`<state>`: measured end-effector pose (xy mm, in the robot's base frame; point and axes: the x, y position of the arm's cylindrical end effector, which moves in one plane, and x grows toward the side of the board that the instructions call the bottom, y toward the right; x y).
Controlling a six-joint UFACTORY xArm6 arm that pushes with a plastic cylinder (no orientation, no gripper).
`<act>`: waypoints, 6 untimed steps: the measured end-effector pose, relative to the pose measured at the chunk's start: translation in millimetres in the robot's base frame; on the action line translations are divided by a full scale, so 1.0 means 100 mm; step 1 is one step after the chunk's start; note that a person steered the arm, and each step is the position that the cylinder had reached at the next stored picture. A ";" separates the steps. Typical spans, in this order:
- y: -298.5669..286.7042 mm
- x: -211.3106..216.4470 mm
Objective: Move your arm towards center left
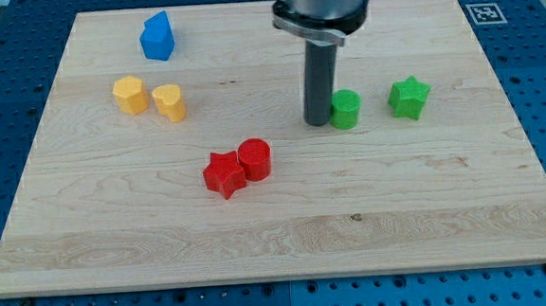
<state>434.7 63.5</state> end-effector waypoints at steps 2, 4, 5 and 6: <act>0.05 0.00; -1.66 0.03; -2.23 0.28; -2.30 0.69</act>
